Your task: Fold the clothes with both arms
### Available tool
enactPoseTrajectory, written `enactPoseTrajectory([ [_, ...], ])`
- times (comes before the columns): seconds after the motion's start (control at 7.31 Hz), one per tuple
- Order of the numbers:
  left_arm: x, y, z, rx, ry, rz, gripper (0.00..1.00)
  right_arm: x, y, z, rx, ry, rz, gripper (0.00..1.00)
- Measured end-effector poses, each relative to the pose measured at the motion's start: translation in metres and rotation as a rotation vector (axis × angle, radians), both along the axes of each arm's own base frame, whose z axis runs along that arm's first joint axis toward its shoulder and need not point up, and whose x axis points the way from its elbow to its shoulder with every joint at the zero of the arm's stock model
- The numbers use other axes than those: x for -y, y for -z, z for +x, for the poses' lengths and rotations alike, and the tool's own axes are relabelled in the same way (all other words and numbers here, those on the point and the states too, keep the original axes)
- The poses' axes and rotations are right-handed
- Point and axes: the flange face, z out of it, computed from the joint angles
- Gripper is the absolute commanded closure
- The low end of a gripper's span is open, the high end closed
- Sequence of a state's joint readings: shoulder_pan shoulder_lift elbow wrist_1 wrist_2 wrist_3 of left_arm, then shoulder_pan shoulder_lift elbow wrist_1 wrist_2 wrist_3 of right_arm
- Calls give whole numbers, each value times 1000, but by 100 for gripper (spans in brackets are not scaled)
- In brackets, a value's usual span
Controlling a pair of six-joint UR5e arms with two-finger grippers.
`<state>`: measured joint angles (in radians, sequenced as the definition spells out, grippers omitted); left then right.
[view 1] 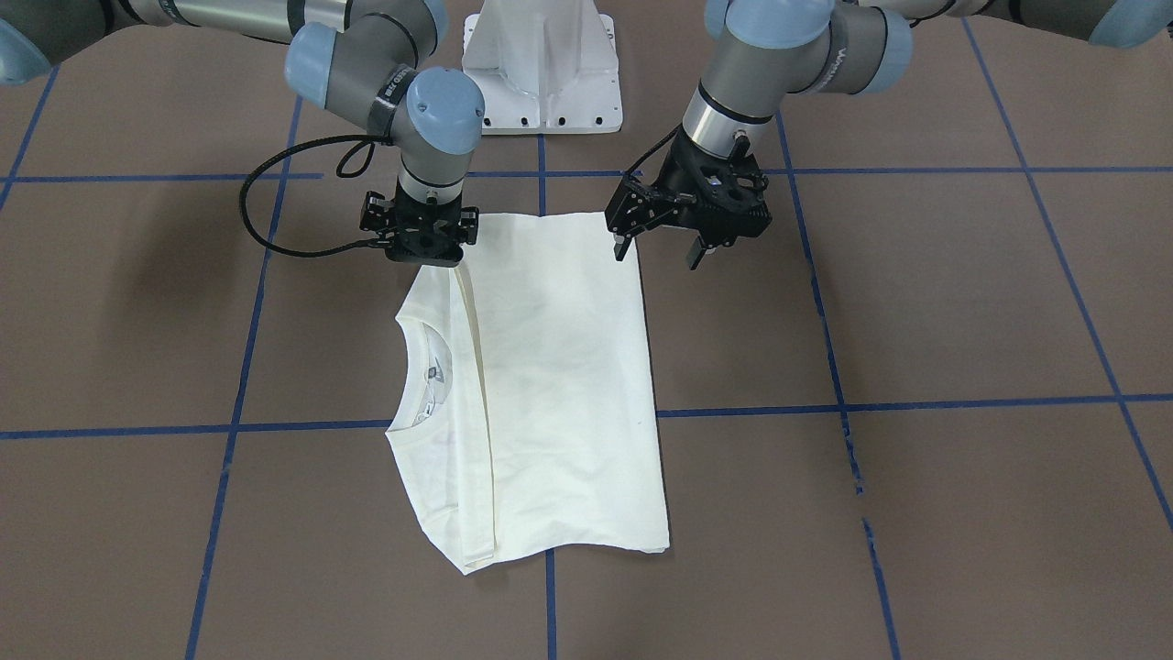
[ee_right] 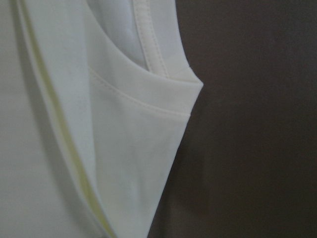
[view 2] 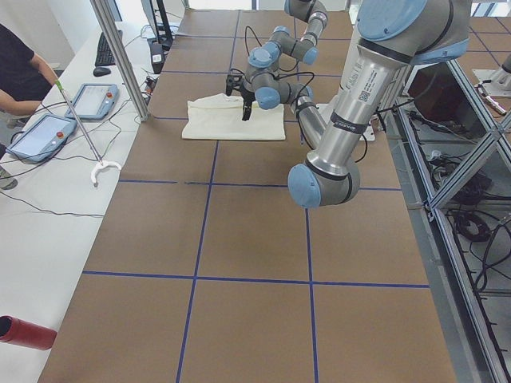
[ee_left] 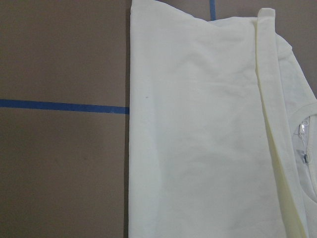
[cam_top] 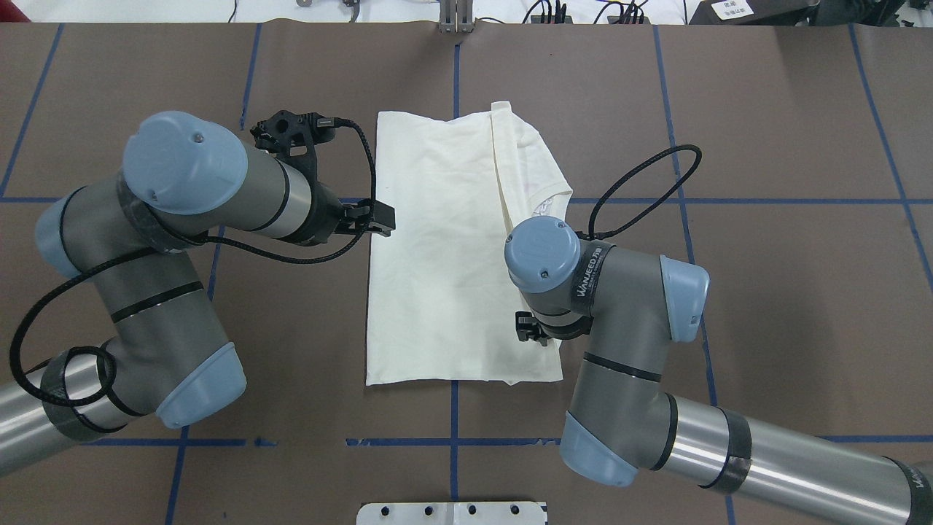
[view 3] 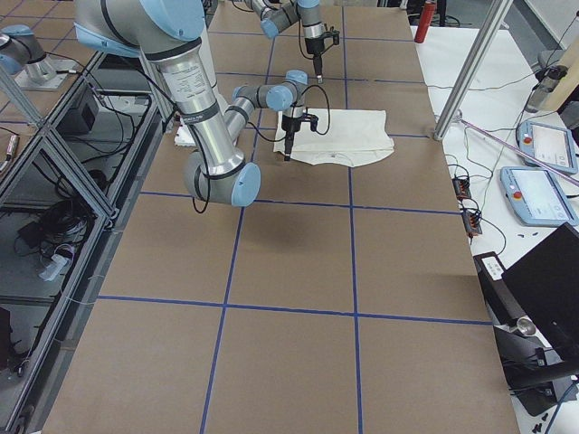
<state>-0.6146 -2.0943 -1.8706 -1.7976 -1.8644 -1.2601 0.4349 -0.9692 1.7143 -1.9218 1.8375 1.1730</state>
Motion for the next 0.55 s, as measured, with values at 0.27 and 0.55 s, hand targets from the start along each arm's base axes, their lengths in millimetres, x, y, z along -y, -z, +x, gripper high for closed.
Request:
enactPoseTrajectory([
  [0.27, -5, 0, 5, -1, -10, -2, 0, 9, -6, 10, -8, -13, -4, 0],
  [0.55, -6, 1, 6, -4, -13, 2, 0, 21, 3, 19, 12, -18, 10, 0],
])
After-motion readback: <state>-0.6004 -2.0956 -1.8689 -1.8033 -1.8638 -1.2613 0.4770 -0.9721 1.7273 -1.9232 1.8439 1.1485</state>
